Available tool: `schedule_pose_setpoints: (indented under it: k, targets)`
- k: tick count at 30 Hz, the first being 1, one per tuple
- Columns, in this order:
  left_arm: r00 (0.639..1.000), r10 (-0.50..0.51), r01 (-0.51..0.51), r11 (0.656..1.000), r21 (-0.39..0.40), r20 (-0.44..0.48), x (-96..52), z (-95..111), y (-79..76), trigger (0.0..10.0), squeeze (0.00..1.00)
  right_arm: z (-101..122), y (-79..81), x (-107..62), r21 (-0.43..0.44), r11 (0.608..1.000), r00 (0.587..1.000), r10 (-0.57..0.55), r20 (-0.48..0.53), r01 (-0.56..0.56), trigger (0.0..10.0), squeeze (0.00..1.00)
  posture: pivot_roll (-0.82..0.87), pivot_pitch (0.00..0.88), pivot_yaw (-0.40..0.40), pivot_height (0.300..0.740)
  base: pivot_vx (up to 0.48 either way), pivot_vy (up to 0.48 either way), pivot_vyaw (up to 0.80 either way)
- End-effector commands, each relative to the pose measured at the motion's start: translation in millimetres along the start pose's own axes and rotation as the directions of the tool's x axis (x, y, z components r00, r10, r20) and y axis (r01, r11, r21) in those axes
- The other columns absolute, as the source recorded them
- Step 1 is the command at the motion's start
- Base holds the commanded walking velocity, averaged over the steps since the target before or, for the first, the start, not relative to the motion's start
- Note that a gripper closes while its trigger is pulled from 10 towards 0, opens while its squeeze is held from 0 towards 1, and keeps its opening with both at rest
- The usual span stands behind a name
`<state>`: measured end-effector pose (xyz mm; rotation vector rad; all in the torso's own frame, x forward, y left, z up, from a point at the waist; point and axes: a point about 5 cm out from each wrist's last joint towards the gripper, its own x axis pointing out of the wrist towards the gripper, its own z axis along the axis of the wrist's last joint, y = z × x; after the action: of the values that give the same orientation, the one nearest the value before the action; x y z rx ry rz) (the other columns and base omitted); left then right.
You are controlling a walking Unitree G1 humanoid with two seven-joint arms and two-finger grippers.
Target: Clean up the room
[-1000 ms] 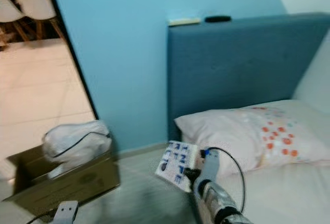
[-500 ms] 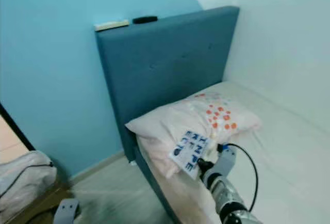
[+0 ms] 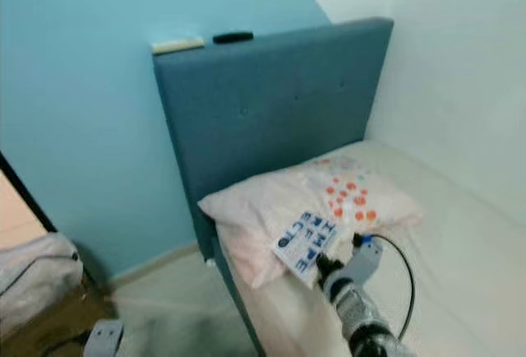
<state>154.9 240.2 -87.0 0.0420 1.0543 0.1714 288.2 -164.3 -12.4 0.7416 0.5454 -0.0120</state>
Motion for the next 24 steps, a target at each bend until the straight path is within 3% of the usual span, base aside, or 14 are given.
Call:
schedule_pose_setpoints:
  k: [1,7,16,24]
  targets:
    - [1.0,0.001,-0.001,1.0,0.006,-0.004,0.0,-1,-0.4,10.0,0.0,-7,4.3,0.9,0.001,1.0,0.999,0.028,-0.043,-0.028,10.0,0.0,-0.05,0.0,-0.051,0.721,0.0,0.0,0.0]
    - [1.0,-0.009,0.009,1.0,0.011,-0.009,-0.2,-2,-1.4,10.0,0.0,-16,-9.3,-3.6,-0.048,0.994,0.988,-0.104,-0.111,0.099,10.0,0.0,-0.05,0.0,-0.054,0.721,0.0,0.0,0.0]
    - [1.0,-0.017,0.017,1.0,0.02,-0.014,-0.4,-4,-2.3,10.0,0.0,-24,-16.2,-7.7,-0.068,0.991,0.979,-0.129,-0.159,0.119,10.0,0.0,-0.06,0.0,-0.059,0.721,0.0,0.0,0.0]
    - [1.0,-0.002,0.002,1.0,0.009,-0.016,-0.6,-6,-1.8,10.0,0.0,-24,-20.4,-9.2,-0.054,0.985,0.975,-0.171,-0.142,0.164,10.0,0.0,-0.06,0.0,-0.058,0.721,0.0,0.0,0.0]
